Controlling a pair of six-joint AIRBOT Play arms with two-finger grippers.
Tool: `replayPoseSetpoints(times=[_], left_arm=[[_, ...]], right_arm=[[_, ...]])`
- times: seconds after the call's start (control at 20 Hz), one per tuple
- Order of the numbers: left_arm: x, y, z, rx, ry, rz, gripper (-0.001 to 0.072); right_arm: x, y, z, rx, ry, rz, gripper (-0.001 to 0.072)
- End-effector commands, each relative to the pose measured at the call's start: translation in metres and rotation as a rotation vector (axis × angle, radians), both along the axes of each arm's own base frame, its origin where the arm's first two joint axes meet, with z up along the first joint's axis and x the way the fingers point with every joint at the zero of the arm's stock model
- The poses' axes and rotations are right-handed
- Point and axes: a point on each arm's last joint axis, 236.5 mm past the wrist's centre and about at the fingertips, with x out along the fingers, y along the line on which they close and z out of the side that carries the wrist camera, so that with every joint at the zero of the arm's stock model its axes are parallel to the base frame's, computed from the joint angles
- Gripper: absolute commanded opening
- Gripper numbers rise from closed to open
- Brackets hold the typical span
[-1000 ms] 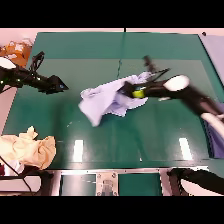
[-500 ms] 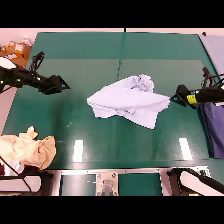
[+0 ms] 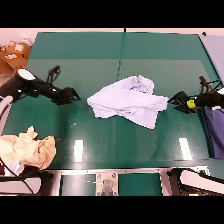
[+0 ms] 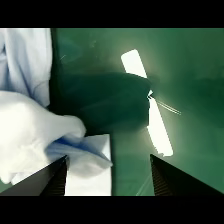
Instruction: Fold the shirts.
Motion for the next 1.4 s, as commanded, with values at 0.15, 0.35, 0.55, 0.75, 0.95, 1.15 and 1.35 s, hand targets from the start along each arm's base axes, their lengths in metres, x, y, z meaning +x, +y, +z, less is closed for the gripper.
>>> replayPoseSetpoints(times=[0.15,0.35,0.55,0.75,0.95,1.15,1.35], left_arm=[[-0.008,-0.061,-0.03,-0.001,-0.05,0.011,0.069],[-0.008,-0.105,-0.044,0.019,-0.112,0.006,0.0689],[-0.038,-0.134,-0.068,0.026,-0.027,-0.069,0.0629],[-0.047,-0.129,-0.073,0.053,-0.008,-0.113,0.0277],[-0.053,-0.12,-0.067,0.083,-0.004,-0.18,0.0021],[-0.014,-0.072,-0.012,0.145,-0.082,-0.149,0.0021],[0.032,0.005,0.106,0.315,-0.334,-0.079,0.0021]], right_arm=[[0.023,0.056,-0.018,0.233,-0.056,0.145,0.0557],[0.039,0.08,-0.027,0.322,-0.038,0.144,0.053],[0.043,0.093,-0.017,0.315,-0.078,0.24,0.0026],[0.061,0.089,0.008,0.302,-0.142,0.27,0.0024],[0.078,0.076,0.029,0.282,-0.196,0.261,0.0023],[0.086,0.043,0.063,0.256,-0.264,0.202,0.0022],[0.085,0.004,0.159,0.151,-0.455,0.112,0.0022]])
